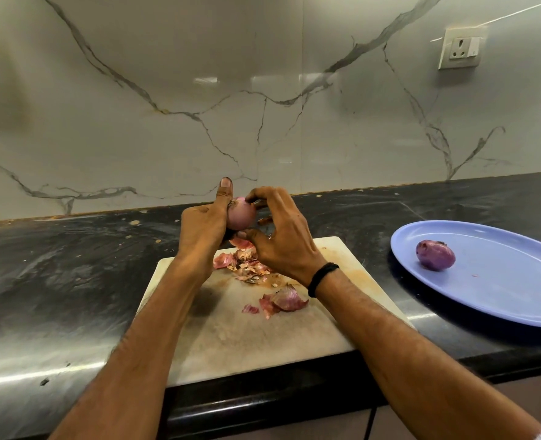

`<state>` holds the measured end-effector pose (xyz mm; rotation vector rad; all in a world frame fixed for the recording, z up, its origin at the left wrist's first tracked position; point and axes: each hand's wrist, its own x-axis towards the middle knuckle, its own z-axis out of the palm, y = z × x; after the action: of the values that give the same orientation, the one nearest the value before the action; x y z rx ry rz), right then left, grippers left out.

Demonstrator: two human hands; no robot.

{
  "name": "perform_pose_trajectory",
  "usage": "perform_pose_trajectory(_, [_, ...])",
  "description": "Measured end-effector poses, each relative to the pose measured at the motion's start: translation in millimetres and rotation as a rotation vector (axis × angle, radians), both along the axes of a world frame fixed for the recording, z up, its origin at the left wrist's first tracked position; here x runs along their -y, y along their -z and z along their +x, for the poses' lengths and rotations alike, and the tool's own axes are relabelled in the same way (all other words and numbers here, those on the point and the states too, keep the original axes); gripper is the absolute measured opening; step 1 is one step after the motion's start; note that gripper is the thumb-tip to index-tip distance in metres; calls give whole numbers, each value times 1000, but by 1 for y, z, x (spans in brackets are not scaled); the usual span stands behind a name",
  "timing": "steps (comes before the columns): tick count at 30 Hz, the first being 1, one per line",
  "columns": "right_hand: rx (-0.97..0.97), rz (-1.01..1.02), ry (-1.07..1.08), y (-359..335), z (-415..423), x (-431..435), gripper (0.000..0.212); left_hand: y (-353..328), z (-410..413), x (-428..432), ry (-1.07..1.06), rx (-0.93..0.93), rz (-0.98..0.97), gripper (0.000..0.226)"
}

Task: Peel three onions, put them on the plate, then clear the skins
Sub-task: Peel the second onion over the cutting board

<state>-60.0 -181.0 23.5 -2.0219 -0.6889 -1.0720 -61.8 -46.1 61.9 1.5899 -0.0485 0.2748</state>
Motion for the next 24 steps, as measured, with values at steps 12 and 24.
perform_pose_trajectory(12, [57, 65, 64, -4, -6, 0, 44, 6, 5, 0, 64, 146, 75, 61])
perform_pose_trajectory(24, [78, 4, 83, -4, -8, 0, 37, 10, 8, -5, 161, 160, 60, 75])
